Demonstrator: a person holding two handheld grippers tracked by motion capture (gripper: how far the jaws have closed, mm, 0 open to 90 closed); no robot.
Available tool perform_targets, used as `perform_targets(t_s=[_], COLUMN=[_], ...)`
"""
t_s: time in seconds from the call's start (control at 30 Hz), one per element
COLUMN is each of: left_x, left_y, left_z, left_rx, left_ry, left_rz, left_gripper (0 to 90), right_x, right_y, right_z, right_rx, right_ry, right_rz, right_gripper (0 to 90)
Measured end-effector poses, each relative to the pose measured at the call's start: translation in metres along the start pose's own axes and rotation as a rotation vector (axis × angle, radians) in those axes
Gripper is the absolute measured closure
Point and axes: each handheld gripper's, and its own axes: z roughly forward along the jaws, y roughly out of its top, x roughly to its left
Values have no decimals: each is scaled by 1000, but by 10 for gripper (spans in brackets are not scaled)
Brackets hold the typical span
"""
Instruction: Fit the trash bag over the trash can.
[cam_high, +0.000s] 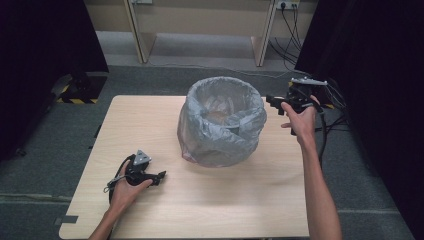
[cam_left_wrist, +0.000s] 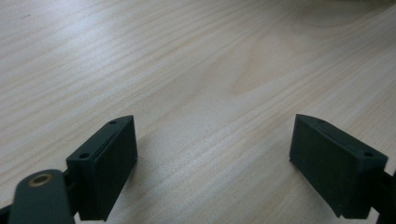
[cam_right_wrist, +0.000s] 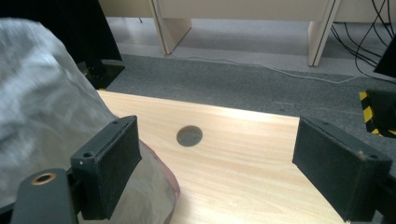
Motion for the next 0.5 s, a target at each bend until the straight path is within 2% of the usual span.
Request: perform_targets(t_s=[0.23,0.5], left_x=[0,0], left_y=[0,0], left_z=[0,1], left_rx=[0,4], left_ry=[0,-7], left_rz=[0,4], left_gripper=[141,122], right_x=[-6,-3], right_y=[-16,-37], right_z=[6,15], right_rx=[14,31], right_ry=[-9,0], right_rz=[-6,-22], right_gripper=[154,160])
